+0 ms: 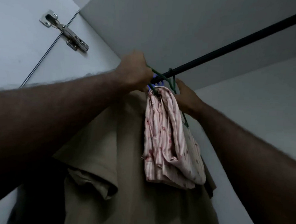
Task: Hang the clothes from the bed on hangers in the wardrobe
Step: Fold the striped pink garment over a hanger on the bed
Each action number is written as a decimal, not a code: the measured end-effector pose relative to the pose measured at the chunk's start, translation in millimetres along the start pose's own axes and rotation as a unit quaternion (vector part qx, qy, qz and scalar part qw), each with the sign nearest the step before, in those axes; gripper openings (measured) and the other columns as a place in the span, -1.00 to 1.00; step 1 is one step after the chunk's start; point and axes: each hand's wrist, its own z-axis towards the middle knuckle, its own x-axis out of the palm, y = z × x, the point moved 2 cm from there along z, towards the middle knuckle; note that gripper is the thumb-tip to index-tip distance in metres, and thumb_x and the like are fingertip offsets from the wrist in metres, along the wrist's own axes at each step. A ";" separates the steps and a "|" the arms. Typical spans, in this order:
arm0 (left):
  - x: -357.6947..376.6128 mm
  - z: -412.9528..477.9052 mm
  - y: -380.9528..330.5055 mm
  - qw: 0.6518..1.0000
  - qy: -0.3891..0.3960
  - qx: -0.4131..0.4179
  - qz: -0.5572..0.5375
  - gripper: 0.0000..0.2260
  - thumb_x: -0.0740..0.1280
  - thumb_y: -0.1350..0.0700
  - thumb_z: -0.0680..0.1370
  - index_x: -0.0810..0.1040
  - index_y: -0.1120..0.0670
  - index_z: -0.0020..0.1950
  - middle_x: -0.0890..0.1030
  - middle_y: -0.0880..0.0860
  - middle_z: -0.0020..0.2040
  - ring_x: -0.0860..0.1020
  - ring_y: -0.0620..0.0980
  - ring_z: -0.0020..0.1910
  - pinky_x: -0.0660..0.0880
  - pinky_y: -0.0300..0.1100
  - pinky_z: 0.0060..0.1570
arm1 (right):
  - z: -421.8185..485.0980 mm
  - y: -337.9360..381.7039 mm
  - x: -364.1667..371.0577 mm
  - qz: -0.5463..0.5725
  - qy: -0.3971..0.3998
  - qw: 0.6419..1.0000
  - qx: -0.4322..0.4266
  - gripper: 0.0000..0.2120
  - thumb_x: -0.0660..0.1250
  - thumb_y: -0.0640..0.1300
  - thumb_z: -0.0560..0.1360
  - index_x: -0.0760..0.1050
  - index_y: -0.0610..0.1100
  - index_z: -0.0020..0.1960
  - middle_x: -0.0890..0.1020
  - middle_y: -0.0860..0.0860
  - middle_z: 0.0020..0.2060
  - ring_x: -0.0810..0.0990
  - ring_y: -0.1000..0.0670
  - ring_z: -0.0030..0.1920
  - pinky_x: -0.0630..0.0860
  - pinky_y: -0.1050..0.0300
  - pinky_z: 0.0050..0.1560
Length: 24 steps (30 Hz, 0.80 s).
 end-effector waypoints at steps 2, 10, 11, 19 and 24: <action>-2.4 6.3 10.1 1.000 -0.008 -0.023 0.008 -0.84 0.22 0.25 0.55 0.46 0.14 -0.23 0.56 0.09 -0.33 0.52 -0.18 -0.59 0.52 -0.30 -0.51 | 7.2 6.1 3.9 -0.003 0.033 0.999 0.005 -0.27 0.38 0.19 0.49 0.19 -0.01 0.55 0.37 -0.04 0.46 0.40 -0.07 0.39 0.36 0.13 0.28; -15.2 11.7 36.2 0.996 -0.005 -0.077 -0.039 -0.89 0.23 0.24 0.56 0.50 0.24 -0.12 0.60 0.15 -0.28 0.63 0.02 -0.41 0.58 -0.23 -0.45 | 15.4 10.2 35.9 0.081 0.073 0.994 0.000 -0.56 0.32 0.11 0.56 0.43 0.02 0.40 0.58 0.05 0.23 0.57 0.07 0.12 0.50 0.30 0.00; -19.0 10.2 40.1 0.997 -0.005 -0.069 -0.024 -0.88 0.25 0.22 0.55 0.52 0.27 -0.09 0.62 0.18 -0.24 0.66 0.10 -0.33 0.62 -0.15 -0.39 | 14.9 9.0 40.3 0.055 0.049 0.997 0.002 -0.54 0.27 0.17 0.57 0.41 0.04 0.43 0.54 0.02 0.30 0.54 0.00 0.23 0.47 0.18 0.16; -30.6 -30.7 27.8 0.919 -0.094 0.195 0.330 -0.71 0.24 -0.03 0.55 0.48 0.10 0.19 0.52 0.13 0.11 0.48 0.14 0.08 0.38 -0.05 -0.06 | -35.9 -6.8 45.1 -0.061 0.008 0.998 0.015 -0.52 0.03 0.19 0.65 0.40 -0.05 0.41 0.53 -0.08 0.32 0.48 -0.11 0.29 0.33 0.15 0.13; 10.2 -68.7 30.6 0.873 0.108 0.319 0.352 -0.54 0.17 -0.21 0.57 0.38 0.00 0.39 0.41 0.07 0.33 0.36 0.04 0.30 0.29 0.05 0.29 | -90.7 -12.8 52.9 -0.039 0.025 0.999 0.017 -0.58 0.05 0.15 0.65 0.42 -0.03 0.37 0.55 -0.06 0.29 0.50 -0.09 0.28 0.40 -0.01 0.29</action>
